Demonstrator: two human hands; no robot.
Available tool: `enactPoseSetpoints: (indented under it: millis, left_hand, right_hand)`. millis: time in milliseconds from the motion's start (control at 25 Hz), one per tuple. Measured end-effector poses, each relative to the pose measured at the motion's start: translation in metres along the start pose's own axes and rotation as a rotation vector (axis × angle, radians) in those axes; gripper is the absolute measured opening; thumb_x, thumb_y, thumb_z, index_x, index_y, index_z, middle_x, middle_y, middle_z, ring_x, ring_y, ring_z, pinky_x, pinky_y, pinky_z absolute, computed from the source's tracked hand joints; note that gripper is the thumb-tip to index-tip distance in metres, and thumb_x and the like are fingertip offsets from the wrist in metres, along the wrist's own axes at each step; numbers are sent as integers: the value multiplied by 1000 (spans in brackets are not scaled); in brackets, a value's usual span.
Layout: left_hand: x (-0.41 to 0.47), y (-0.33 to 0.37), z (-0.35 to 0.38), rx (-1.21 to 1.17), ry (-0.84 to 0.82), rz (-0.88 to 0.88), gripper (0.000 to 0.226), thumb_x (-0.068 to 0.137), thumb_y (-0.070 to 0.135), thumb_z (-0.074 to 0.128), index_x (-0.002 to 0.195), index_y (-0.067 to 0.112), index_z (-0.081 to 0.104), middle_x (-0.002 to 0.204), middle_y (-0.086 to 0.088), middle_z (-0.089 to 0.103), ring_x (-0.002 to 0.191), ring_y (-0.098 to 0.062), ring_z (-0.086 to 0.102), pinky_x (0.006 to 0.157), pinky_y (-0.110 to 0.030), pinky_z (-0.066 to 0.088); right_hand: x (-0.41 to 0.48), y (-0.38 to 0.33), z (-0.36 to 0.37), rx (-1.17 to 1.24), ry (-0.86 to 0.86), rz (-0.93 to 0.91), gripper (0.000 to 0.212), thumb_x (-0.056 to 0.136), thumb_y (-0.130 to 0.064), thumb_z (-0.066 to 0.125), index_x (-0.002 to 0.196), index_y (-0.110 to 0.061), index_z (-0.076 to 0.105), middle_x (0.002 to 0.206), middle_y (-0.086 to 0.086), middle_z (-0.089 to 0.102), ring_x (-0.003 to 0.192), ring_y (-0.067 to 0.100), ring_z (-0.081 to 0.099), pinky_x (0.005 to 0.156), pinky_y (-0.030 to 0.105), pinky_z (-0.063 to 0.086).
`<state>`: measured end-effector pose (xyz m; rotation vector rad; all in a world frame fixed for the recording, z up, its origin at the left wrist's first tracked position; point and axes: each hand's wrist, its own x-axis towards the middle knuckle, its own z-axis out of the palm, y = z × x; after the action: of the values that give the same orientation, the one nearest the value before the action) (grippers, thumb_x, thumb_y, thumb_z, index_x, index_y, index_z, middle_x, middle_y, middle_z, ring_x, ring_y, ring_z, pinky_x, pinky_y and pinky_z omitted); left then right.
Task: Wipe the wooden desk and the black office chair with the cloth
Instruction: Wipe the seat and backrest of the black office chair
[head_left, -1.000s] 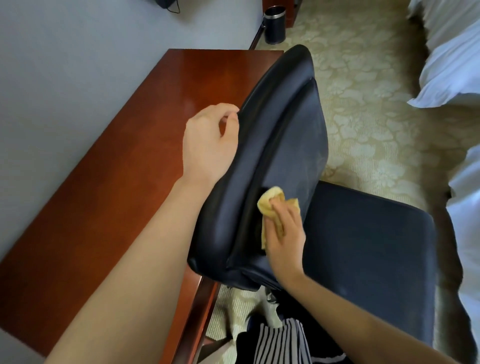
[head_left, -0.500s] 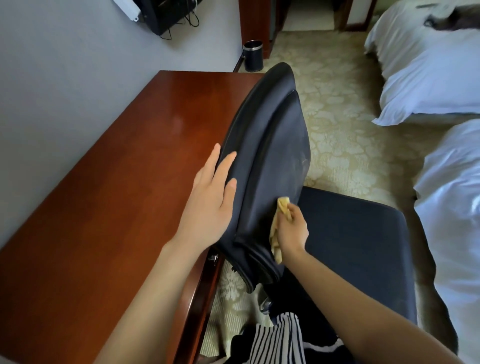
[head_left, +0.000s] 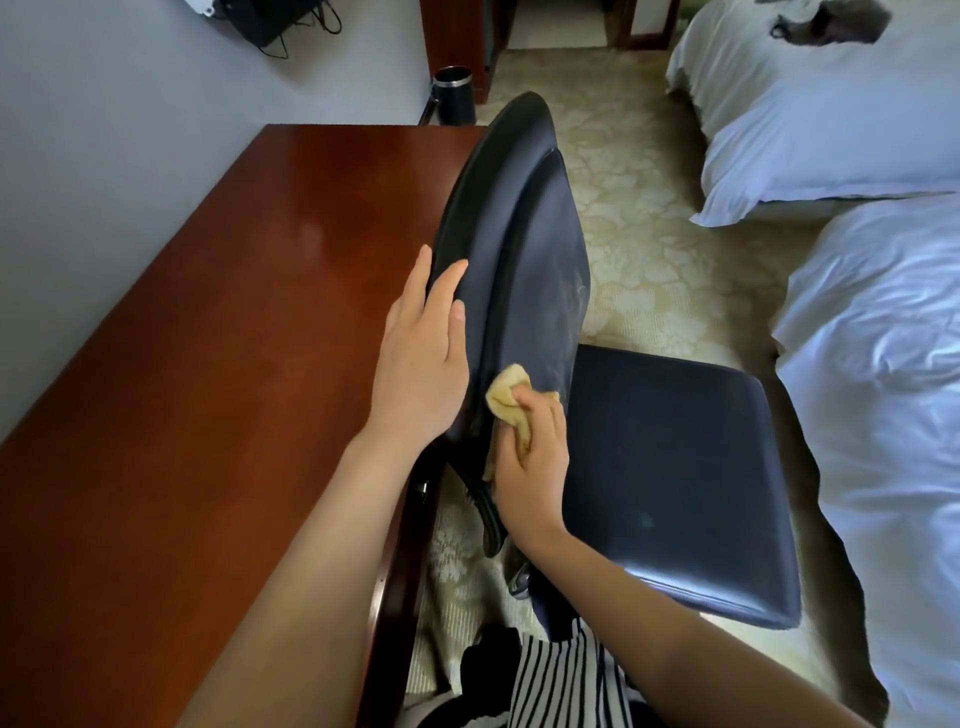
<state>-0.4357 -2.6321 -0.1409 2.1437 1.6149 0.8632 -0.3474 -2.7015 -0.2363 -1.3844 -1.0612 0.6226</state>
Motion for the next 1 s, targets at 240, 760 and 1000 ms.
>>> enactPoseSetpoints:
  millis: [240,760,1000]
  left_hand:
    - [-3,-1,0,-46,-2,4,43,103,24,29,146,23,32,158,6,14,143,-13,16,106,-17,14]
    - [33,29,-6,539,105,13,34,94,30,47,125,17,54,136,-8,43,122,-32,38,105,-46,25]
    - [68,34,23,860,-67,162,43,94,31,45,135,16,49,153,-9,29,145,-28,11,112,-60,-1]
  right_hand:
    - [28,48,-15,-109,13,572,22,96,-13,43,115,-20,52,113,5,53,99,21,54,84,31,42]
    - [113,-24,15,35,-172,6,36,91,-3,49,125,-12,56,112,-4,52,107,14,49,91,11,33]
    - [83,42,-23,17,-337,-50,26,92,-1,53,117,-5,55,110,-6,46,103,13,47,90,12,37]
